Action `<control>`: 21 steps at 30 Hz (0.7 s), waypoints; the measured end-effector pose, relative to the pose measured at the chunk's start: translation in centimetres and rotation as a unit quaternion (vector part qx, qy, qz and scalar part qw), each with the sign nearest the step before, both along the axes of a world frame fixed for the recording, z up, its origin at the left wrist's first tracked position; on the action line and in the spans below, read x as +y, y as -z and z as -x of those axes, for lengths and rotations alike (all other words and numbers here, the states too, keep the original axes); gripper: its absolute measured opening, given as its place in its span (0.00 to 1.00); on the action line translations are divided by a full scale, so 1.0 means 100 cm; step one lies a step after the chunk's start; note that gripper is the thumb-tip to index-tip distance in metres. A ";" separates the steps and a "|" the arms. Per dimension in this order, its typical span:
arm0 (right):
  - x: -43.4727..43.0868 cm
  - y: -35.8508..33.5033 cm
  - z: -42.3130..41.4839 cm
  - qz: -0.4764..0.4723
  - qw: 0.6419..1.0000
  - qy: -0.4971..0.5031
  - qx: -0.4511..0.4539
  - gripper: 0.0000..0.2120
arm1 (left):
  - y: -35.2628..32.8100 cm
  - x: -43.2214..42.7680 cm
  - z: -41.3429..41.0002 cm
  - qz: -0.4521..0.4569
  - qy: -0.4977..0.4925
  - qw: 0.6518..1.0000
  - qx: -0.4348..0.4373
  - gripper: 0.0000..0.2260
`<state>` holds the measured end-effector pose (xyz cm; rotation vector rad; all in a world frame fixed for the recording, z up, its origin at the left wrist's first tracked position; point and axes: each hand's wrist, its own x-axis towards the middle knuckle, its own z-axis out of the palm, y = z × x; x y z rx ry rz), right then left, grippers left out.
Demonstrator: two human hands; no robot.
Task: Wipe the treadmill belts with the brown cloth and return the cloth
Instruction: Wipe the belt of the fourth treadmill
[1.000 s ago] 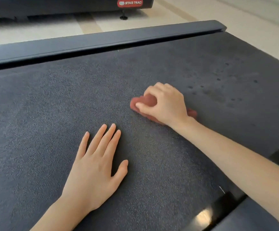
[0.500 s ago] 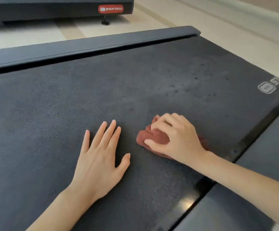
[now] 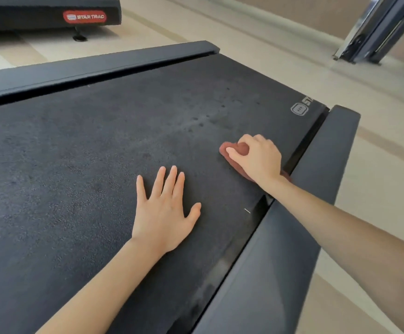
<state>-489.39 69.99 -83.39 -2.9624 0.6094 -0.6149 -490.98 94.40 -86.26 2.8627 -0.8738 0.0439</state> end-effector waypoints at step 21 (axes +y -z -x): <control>-0.156 0.011 -0.065 0.027 0.999 -0.035 -0.024 0.20 | -0.008 -0.037 -0.024 -0.014 -0.068 0.997 0.015 0.39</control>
